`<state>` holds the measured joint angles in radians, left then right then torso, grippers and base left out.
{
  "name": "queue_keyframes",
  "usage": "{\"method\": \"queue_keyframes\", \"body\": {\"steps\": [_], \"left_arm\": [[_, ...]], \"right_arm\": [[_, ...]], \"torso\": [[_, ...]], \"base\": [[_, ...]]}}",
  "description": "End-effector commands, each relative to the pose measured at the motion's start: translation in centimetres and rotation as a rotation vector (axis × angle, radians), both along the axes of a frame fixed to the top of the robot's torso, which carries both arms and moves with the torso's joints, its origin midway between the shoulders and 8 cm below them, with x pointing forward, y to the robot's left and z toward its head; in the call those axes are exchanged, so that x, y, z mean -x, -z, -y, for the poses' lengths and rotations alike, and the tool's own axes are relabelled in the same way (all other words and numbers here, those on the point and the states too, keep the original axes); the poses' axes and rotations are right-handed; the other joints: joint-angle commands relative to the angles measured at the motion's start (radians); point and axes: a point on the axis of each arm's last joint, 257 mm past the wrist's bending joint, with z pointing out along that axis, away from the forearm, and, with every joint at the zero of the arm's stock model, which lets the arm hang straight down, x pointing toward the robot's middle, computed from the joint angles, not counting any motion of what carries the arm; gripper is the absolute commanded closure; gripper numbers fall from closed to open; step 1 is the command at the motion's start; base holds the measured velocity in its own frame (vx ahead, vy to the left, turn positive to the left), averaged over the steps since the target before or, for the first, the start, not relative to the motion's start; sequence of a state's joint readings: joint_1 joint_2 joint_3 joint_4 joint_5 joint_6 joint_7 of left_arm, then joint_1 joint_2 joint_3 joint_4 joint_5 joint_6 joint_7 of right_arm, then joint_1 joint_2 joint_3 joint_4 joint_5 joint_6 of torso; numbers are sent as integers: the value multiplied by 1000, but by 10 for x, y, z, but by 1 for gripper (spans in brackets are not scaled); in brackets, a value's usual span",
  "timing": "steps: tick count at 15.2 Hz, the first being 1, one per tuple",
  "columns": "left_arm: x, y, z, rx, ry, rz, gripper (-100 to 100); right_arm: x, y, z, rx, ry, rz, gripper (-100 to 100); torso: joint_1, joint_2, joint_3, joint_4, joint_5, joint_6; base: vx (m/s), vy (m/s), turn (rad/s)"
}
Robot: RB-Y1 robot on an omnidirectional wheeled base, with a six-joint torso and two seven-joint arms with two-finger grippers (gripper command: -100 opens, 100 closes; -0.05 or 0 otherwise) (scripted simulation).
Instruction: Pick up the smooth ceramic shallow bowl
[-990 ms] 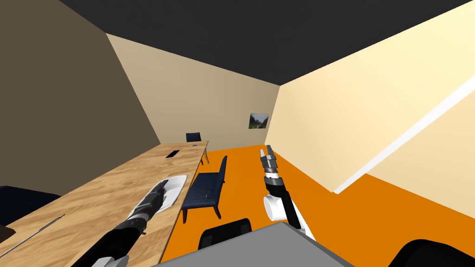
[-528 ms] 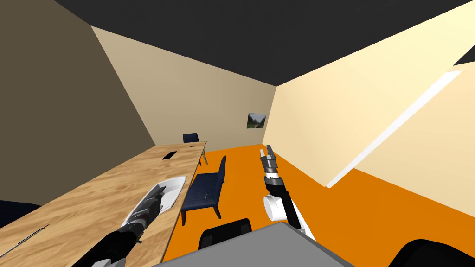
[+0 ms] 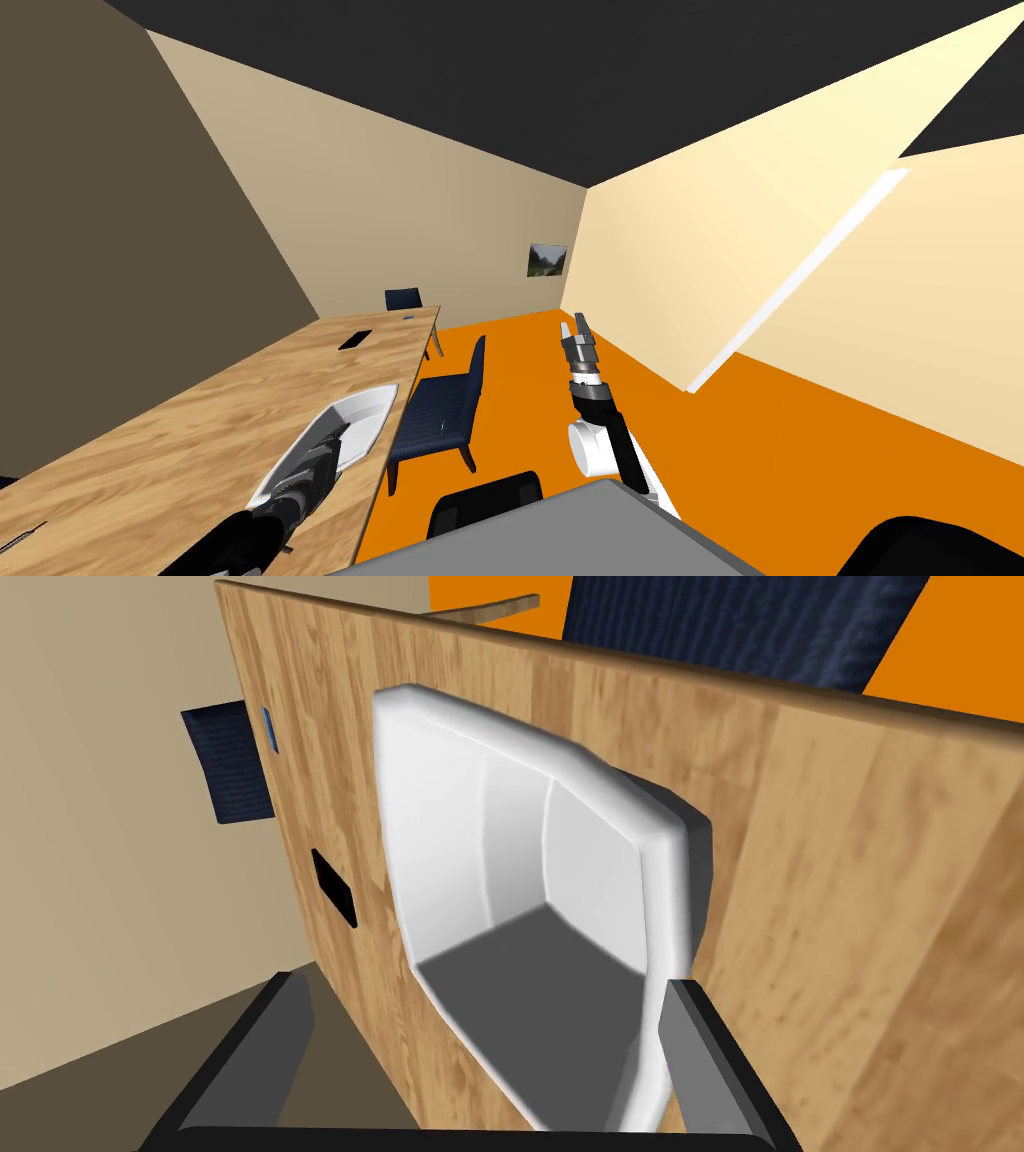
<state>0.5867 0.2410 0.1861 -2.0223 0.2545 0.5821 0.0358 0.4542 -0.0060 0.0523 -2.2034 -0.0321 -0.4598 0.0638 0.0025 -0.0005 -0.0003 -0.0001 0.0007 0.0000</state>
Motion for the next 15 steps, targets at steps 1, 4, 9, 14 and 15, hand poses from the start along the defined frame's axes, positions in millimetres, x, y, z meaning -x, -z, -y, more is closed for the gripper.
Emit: {"method": "queue_keyframes", "body": {"steps": [1, 4, 9, 14, 15], "left_arm": [[7, 8, 0, 19, -12, -33, -100], [23, 26, 1, 63, -40, -101, -100], [37, 41, 2, 102, -64, -159, -100], [37, 41, 2, 102, -64, -159, -100], [37, 41, 2, 102, -64, -159, -100]], "right_arm": [[0, 0, 0, 0, 0, 0, 0], [0, 0, 0, 0, 0, 0, 0], [0, 0, 0, 0, 0, 0, 0], [0, 0, 0, 0, 0, 0, 0], [0, 0, 0, 0, 0, 0, 0]], "torso": [[0, 0, 0, 0, 0, 0], [-2, 1, 0, 0, -1, 0], [-3, 1, 0, 0, -1, 0], [-2, 0, 0, 0, -1, 0], [-2, -1, 0, 0, -1, 0]], "base": [[-9, -10, -30], [-16, -9, -52], [-14, -8, -46], [1, 1, 3], [-5, -3, -17]]}}
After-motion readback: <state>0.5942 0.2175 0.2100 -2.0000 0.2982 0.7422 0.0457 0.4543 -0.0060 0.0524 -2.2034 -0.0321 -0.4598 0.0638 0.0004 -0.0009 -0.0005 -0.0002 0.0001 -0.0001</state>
